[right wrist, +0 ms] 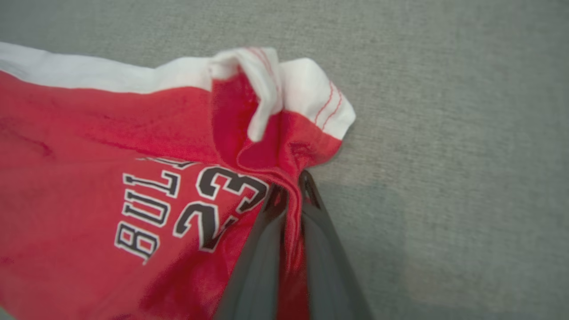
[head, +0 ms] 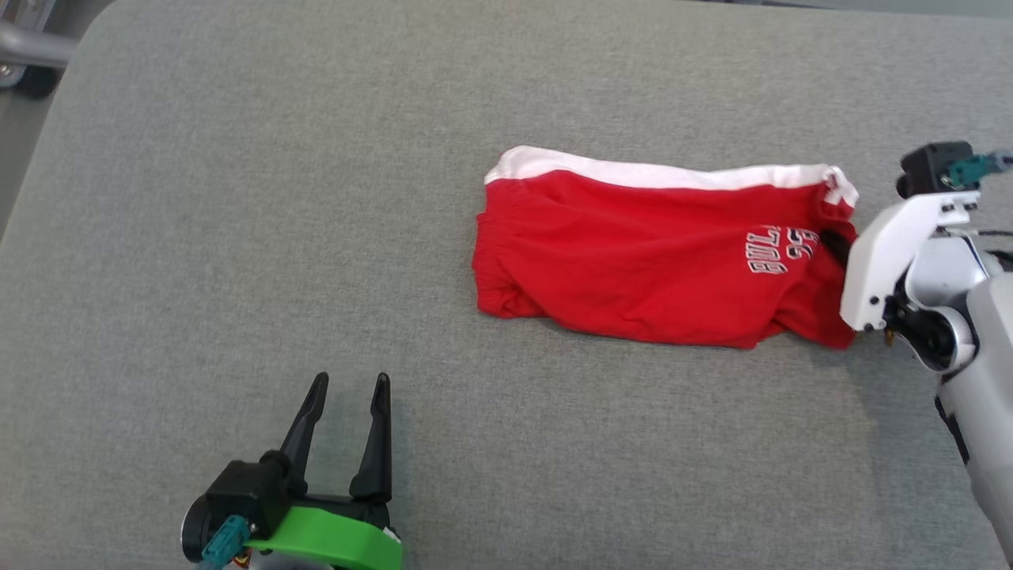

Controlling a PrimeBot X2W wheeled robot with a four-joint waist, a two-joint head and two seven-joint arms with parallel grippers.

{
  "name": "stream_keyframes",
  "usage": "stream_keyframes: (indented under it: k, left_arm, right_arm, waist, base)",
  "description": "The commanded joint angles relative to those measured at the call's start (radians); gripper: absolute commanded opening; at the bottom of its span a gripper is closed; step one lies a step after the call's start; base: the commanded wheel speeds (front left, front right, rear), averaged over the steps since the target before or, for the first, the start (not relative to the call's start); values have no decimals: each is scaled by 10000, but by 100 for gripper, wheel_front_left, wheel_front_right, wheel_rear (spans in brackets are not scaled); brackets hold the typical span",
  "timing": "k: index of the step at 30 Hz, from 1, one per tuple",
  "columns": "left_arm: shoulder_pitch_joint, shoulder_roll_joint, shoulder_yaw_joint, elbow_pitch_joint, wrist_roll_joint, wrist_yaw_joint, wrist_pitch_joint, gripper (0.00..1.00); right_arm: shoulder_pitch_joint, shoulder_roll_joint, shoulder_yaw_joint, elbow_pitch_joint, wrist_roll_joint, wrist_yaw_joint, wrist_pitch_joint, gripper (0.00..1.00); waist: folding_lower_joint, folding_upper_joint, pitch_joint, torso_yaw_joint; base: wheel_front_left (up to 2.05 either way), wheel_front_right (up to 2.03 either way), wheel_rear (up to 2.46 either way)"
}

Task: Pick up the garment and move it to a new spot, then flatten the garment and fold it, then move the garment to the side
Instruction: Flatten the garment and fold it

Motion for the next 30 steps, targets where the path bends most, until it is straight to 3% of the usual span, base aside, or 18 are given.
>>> stream_keyframes:
  k: [1,8,16,19,25,30]
  left_arm:
    - [309,86,92,-97,156,-77,-27,100]
    - [918,-53,334,-388,502,-344,-27,100]
    - [1108,-276,409,-289,717,-566,-28,100]
    - [1144,-371,414,-218,720,-601,-28,100]
    - [1130,-522,225,-99,703,-679,-26,100]
    - [890,-568,21,53,765,-763,-28,100]
  right_arm:
    - [468,-72,-336,78,80,-20,-87,0]
    - [1718,13,-2434,571,-42,-20,-646,0]
    - [1225,-294,-4274,218,-449,-11,-565,0]
    - [877,236,-4145,-429,-366,-11,-215,0]
    - [807,1791,-2405,-1758,-396,-11,376,0]
    - [694,2705,-1512,-1636,-1186,-11,16,0]
  waist:
    - [0,0,-1287,-1258]
    - [0,0,-1329,-1139]
    - [0,0,-1391,-861]
    - [0,0,-1491,-825]
    - [0,0,-1559,-755]
    - [0,0,-1356,-569]
  base:
    - [0,0,0]
    - [0,0,0]
    - [0,0,0]
    - [0,0,0]
    - [0,0,0]
    - [0,0,0]
